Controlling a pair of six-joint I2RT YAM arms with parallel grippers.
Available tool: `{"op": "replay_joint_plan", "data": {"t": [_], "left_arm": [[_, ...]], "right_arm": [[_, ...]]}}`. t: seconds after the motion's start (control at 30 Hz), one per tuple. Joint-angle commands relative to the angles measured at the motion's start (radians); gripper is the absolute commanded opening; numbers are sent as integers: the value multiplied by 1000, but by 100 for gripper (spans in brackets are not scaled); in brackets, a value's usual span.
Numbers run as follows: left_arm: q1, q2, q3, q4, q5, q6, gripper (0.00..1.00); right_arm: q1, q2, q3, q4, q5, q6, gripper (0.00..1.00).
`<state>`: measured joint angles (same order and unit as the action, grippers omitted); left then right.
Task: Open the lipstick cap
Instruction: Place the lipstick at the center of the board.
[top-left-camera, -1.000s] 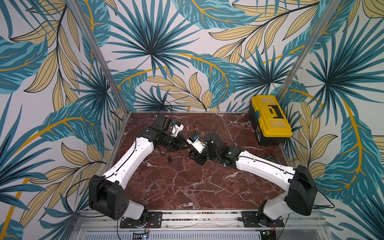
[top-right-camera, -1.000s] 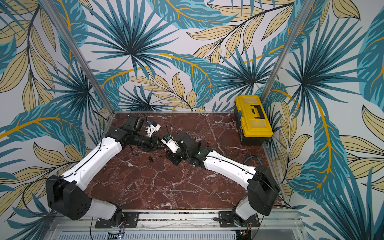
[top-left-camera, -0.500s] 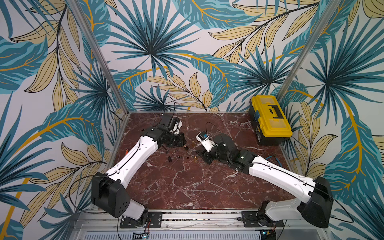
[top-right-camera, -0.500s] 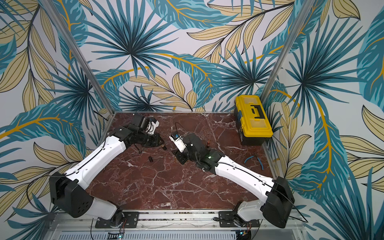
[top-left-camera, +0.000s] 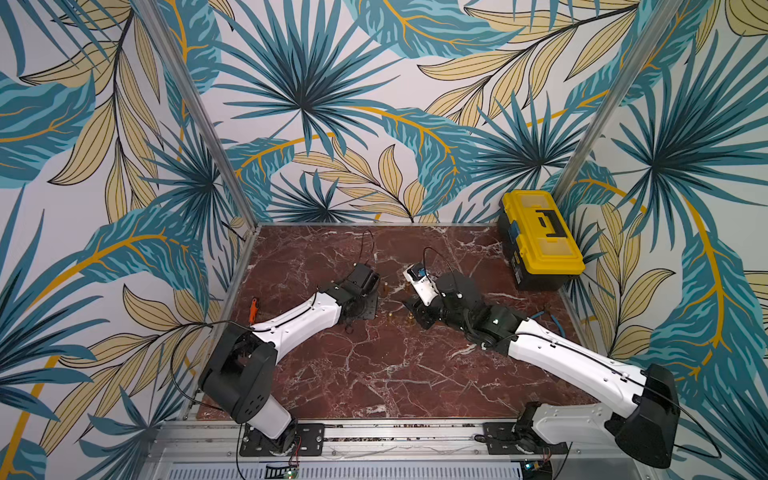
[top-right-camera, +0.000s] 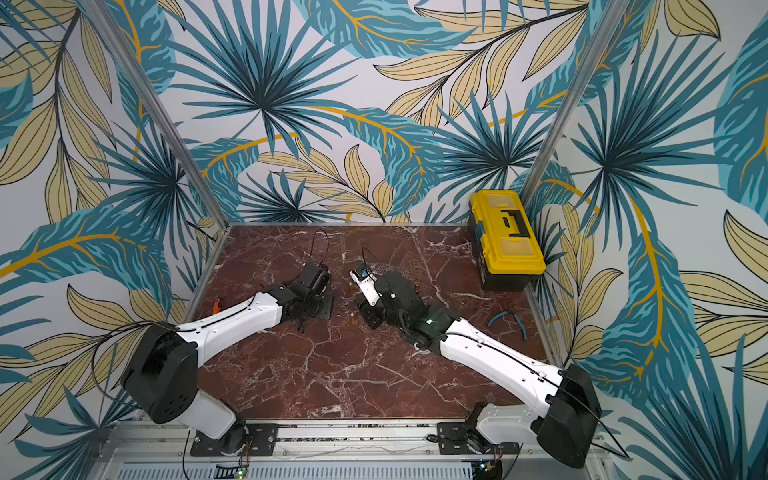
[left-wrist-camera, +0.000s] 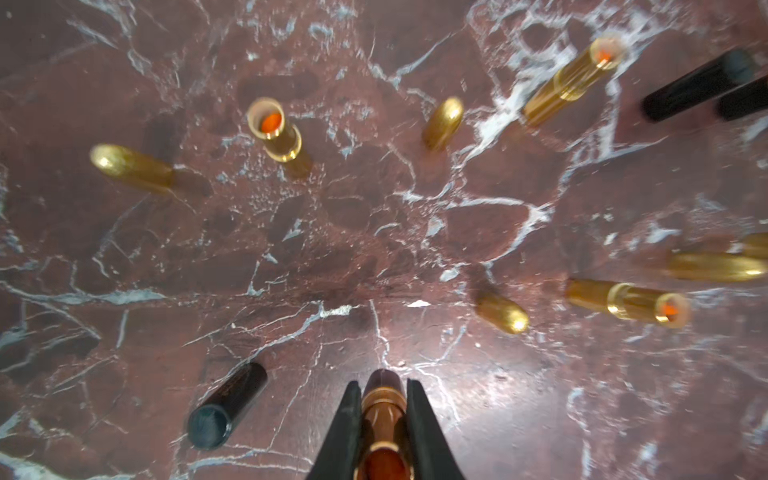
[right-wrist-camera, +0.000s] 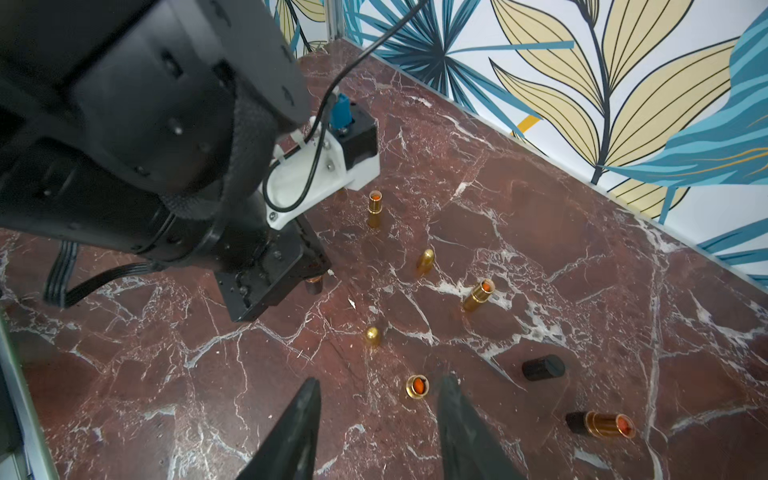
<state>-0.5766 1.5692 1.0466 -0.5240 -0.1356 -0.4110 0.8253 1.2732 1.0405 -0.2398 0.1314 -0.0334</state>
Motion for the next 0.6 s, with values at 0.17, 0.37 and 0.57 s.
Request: {"op": "replay_joint_plan", "data": {"t": [0.17,0.37,0.57], "left_arm": [[-12,6,-66,164,-105,6,8],[-14,3,-101,207,-114,7,8],[-14,38,-112,234,-100,8,8]], "right_arm": [[-2,10,-5,-26,16,1,47],[-2,21,4,-32,13,-2,47],[-2,31,8,-34,11,-3,47]]}}
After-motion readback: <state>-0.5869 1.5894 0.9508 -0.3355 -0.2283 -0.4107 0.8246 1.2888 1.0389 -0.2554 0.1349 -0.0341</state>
